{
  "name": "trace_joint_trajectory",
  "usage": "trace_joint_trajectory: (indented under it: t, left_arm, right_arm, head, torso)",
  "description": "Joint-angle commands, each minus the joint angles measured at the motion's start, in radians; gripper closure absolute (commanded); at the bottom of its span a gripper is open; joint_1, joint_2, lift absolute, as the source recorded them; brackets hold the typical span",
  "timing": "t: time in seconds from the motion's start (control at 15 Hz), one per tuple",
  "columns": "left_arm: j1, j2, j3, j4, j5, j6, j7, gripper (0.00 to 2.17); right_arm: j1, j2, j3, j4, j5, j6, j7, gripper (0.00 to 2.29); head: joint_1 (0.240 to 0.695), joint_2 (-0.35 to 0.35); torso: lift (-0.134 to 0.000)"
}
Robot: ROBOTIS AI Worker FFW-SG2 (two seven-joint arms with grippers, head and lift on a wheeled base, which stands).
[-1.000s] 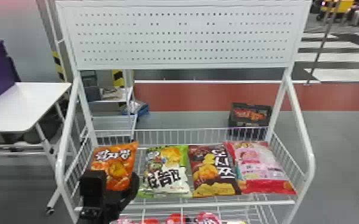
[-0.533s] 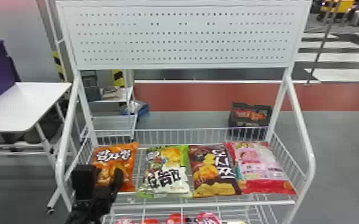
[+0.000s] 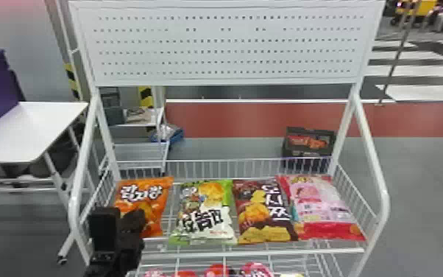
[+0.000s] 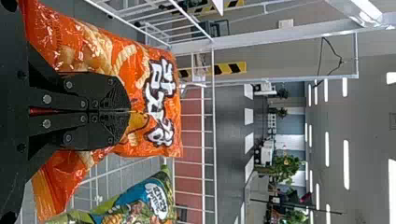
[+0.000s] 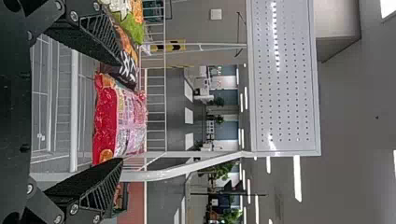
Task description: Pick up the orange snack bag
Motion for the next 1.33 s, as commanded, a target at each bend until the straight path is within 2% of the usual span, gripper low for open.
trace_joint_trajectory:
  t: [0.0, 0.27, 0.6, 0.8, 1.27]
  left_arm:
    - [0.049, 0.005, 0.01, -0.1, 0.036, -0.012, 0.005, 1.89]
    - [0.216, 0.024, 0.059, -0.353, 0.054, -0.012, 0.008, 1.89]
    - [0.447, 0.074, 0.1, -0.51, 0.039, -0.074, 0.013, 1.89]
    - [0.562, 0.084, 0.115, -0.539, 0.038, -0.19, 0.001, 1.89]
    - [0.727, 0.09, 0.129, -0.537, 0.01, -0.414, -0.005, 1.89]
  right_arm:
    - [-0.004, 0.0, 0.0, 0.005, 0.0, 0.0, 0.0, 0.17]
    - [-0.016, 0.002, 0.006, 0.016, -0.002, 0.0, 0.0, 0.17]
    - [-0.029, 0.002, 0.009, 0.025, -0.011, 0.0, 0.0, 0.17]
    - [-0.033, 0.002, 0.012, 0.03, -0.011, 0.0, 0.0, 0.17]
    - [-0.033, -0.002, 0.014, 0.035, -0.012, 0.0, 0.0, 0.17]
  head:
    - [0.499, 0.0]
    - [0.499, 0.0]
    - [0.499, 0.0]
    - [0.499, 0.0]
    - [0.499, 0.0]
  torso:
    - [0.0]
    - [0.0]
    - [0.0]
    - [0.0]
    - [0.0]
